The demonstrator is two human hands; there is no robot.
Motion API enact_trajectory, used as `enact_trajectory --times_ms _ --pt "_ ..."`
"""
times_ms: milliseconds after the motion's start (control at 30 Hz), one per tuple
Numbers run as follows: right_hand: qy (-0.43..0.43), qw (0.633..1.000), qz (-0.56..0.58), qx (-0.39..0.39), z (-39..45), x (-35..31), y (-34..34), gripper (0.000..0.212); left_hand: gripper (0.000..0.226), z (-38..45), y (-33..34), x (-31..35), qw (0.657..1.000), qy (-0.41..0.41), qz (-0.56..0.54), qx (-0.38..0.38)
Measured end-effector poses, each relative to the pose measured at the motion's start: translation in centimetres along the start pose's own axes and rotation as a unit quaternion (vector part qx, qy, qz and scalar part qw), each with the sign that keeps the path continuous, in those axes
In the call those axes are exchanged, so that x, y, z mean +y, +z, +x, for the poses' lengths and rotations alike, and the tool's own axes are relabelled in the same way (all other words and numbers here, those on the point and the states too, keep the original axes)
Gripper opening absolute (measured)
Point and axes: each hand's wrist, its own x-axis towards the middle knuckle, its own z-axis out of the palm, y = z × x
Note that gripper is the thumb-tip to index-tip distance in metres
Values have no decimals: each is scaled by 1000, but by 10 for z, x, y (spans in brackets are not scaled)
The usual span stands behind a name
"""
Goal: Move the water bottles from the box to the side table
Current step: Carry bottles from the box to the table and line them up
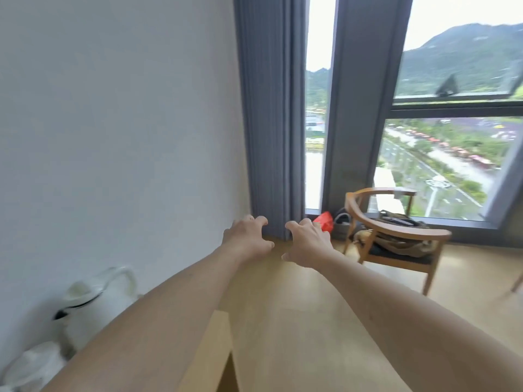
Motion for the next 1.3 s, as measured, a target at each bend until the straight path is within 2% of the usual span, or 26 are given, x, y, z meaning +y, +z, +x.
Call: enact_trajectory --times_ms 133,333,467,533,700,900,1100,1300 --pt "55 998 -17 19 -14 106 -29 65 55 28 36 103 997 46 -50 -19" --pt "156 987 -22 28 -41 246 -69 62 41 63 86 251 986 142 -79 -33" --pt "232 972 -18 25 -62 329 -88 64 50 80 119 343 973 210 -81 -50" --pt "270 962 -17 32 -71 366 -96 66 56 89 134 385 965 239 -84 -68" --pt "359 932 -22 50 -81 456 -111 69 57 120 178 485 937 321 -71 -115" --pt "451 887 -34 87 -61 565 -133 71 63 184 232 602 906 399 -72 -126" --pt "519 847 -27 110 -24 659 -177 75 65 265 275 716 880 445 -67 -151" --pt "560 821 -4 116 -4 747 -207 71 65 329 313 820 854 495 -69 -146"
